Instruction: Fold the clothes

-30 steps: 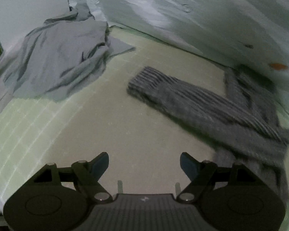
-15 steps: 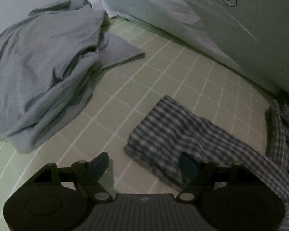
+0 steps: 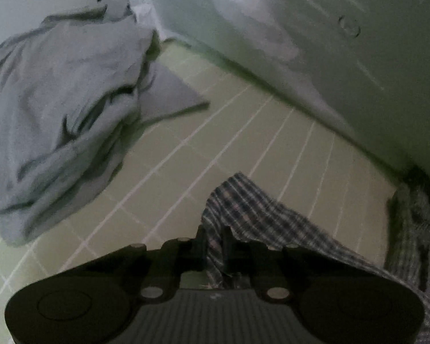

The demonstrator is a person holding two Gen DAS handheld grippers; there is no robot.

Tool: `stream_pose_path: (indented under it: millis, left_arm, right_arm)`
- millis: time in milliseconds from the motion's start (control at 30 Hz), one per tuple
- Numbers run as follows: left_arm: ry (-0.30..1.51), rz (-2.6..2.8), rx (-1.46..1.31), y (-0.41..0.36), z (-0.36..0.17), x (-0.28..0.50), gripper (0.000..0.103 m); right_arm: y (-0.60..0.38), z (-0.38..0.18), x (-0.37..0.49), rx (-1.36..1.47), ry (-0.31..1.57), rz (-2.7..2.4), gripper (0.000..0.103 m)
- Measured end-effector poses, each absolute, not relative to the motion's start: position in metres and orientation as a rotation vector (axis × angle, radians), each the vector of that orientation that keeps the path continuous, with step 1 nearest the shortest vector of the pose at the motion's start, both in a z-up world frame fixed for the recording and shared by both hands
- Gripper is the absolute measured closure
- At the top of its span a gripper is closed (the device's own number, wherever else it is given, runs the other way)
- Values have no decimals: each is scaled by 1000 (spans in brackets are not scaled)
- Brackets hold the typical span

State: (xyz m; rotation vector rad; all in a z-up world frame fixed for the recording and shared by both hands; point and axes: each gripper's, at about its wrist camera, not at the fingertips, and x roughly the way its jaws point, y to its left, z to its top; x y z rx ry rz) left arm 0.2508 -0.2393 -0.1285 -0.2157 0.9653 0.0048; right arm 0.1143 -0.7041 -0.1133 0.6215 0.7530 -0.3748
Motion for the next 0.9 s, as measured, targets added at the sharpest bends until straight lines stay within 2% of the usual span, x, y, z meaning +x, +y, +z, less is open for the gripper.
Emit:
stream_pose_path:
  millis: [233,433,500,567,633,800,900]
  left_arm:
    - [686,-13,-200,-233,-50,256,94]
    - [721,42,-176,-229,-69,276,94]
    - [762,58,-192,-225,-82,279,94]
    - [797,72,-208,-221,-94,280,94]
    - [805,79,-217,-218,-99,276,93]
    - [829,95,-246,-212,-109,275,93]
    - [836,95,-247,-211,-111,275,93]
  right_arm:
    - [-701,-82,144,554,643,-319,99]
    - [-701,-99,175,552,682,-307,96]
    - [-704,-104,172,557,693,-323,77]
    - [-708,-108,169,561,703,-340,47]
    - [-712,-113,166,566,714,-357,30]
    - [-724,-132,155,621,783,-395,28]
    - [-735,-152,153,795,819,-341,36]
